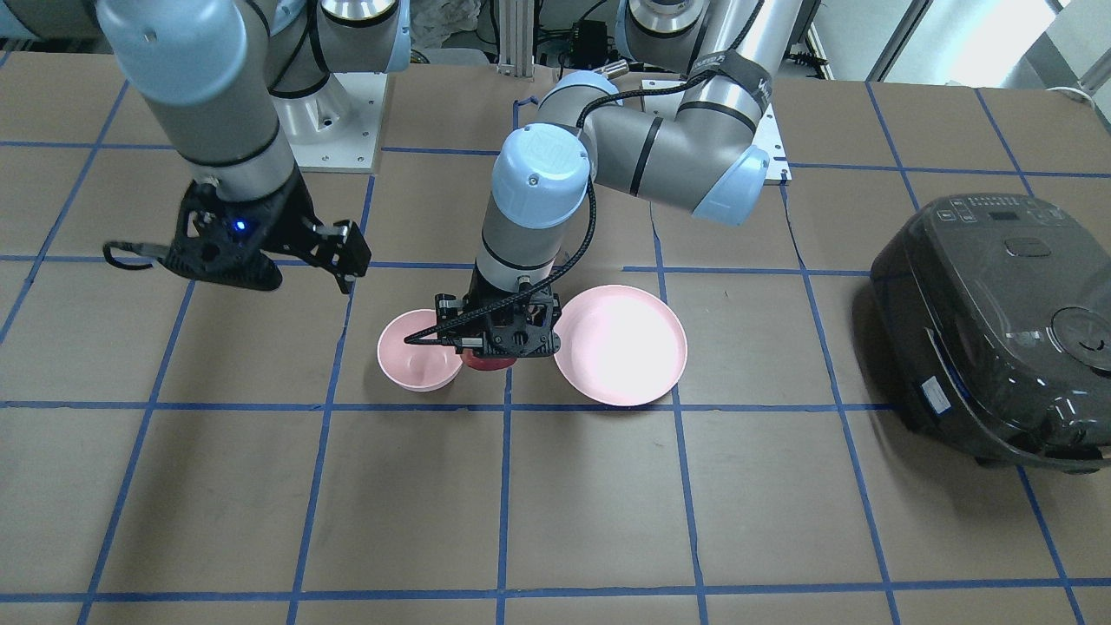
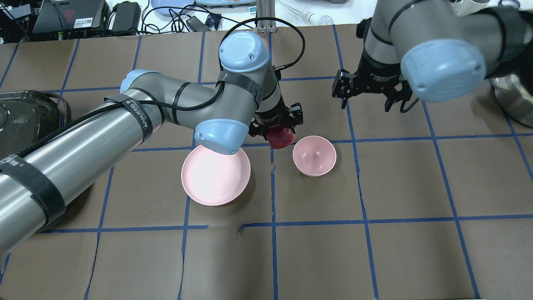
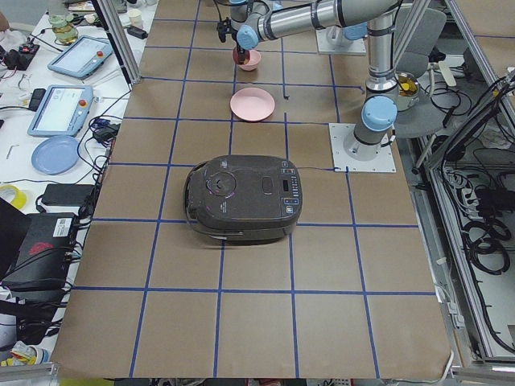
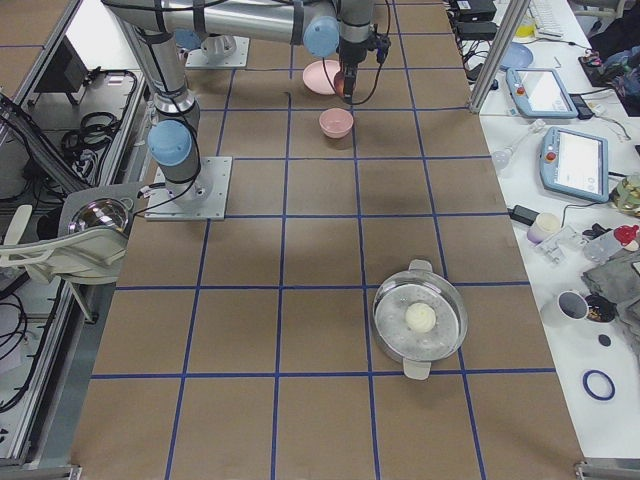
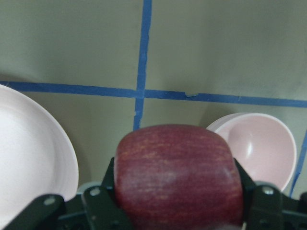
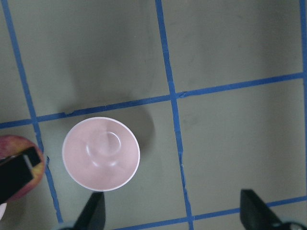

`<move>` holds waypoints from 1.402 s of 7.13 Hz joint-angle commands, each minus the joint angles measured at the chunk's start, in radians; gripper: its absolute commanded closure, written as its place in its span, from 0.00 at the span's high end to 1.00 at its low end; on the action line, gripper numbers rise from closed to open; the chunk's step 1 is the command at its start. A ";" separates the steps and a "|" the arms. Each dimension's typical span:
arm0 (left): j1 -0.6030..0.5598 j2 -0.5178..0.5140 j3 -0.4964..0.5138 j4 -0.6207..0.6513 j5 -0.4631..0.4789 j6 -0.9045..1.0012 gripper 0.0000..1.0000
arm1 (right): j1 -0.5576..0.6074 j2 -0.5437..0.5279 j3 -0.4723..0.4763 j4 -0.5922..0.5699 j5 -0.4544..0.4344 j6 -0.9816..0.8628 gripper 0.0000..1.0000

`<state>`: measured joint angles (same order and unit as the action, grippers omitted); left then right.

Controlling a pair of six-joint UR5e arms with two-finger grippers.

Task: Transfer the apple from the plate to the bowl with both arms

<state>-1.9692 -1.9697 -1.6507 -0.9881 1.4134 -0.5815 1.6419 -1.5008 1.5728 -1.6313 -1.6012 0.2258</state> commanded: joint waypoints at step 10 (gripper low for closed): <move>-0.129 -0.185 0.053 0.080 0.033 -0.270 0.74 | -0.010 0.008 -0.148 0.054 0.004 -0.126 1.00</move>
<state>-2.0973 -2.1465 -1.5789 -0.9224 1.4510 -0.8525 1.6312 -1.4912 1.4233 -1.5716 -1.5968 0.1011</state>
